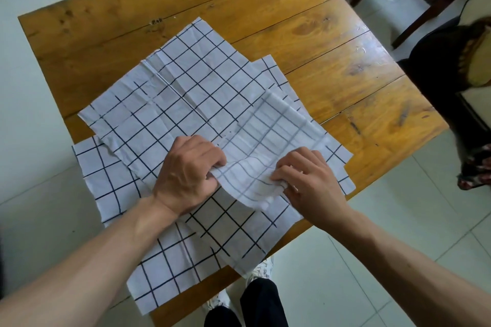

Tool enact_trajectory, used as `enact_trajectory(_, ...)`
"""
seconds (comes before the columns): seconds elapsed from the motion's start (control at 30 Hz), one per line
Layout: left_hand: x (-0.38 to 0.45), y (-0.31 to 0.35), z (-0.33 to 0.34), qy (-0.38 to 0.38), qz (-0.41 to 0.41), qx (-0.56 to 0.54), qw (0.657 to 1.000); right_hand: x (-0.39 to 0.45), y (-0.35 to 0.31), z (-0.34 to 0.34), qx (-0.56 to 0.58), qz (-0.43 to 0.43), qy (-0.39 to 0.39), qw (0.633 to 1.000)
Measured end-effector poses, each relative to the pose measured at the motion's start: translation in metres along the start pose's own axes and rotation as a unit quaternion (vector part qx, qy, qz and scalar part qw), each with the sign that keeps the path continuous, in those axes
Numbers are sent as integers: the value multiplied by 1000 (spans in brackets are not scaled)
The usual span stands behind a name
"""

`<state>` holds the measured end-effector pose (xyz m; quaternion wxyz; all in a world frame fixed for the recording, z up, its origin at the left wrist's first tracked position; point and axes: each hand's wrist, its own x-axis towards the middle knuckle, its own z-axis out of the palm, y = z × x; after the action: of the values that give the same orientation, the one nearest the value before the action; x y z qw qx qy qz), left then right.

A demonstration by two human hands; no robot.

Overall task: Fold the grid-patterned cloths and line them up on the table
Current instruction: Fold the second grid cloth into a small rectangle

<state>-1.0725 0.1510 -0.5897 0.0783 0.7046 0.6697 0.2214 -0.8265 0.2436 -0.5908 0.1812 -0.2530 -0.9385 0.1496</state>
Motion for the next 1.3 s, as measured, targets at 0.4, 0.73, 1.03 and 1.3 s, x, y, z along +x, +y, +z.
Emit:
enact_trajectory(0.4, -45, 24, -10, -39, 57, -16, 997, -9, 6, 15, 3, 54, -50, 997)
enact_trajectory(0.73, -55, 2, -9, -93, 23, -60, 994, -8, 8, 14, 80, 100, -59, 990)
enact_trajectory(1.03, -29, -22, -3, -112, -18, -73, 991, -8, 5, 15, 139, 169, -42, 975)
enact_trajectory(1.3, -19, -26, -3, -105, -87, -150, 979, -4, 7, 18, 124, 218, -49, 967)
